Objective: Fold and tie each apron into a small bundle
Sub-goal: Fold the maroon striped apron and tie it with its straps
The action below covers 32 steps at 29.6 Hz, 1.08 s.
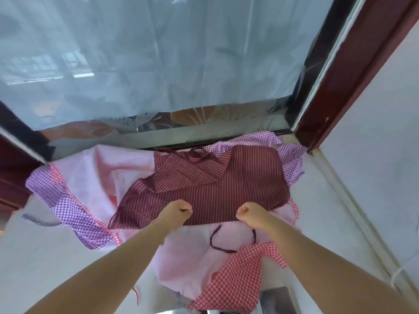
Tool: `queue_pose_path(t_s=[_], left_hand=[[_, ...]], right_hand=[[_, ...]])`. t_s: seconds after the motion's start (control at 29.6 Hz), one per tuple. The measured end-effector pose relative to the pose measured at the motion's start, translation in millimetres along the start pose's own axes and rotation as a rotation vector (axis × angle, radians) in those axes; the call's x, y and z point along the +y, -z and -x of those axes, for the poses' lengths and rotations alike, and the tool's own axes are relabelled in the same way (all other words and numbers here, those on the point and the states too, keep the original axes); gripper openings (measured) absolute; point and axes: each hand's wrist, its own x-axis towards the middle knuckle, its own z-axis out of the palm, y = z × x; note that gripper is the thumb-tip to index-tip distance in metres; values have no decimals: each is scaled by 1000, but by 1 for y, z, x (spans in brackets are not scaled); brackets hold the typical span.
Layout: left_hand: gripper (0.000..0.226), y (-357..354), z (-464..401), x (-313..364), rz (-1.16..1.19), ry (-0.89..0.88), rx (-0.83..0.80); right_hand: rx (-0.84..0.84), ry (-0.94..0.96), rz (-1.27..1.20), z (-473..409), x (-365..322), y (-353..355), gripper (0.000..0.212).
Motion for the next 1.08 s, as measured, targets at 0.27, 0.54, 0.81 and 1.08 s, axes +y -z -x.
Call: queue_pose_path(t_s=[0.27,0.54,0.81,1.08], left_hand=[[24,39,-10,-79,226,180,354],[69,105,-68,-116,484,343,290],[24,108,-42,-68,-154,-178,31],[19,115,-8,-8,-466,-482,-74]], right_hand=[[225,-522,-500,-34,21,-72,46],[502,-422,-502,-41,-4,-97,47],[330,255,287,-6,-109,-102,85],[178,554,554,-15,-165,-46,29]])
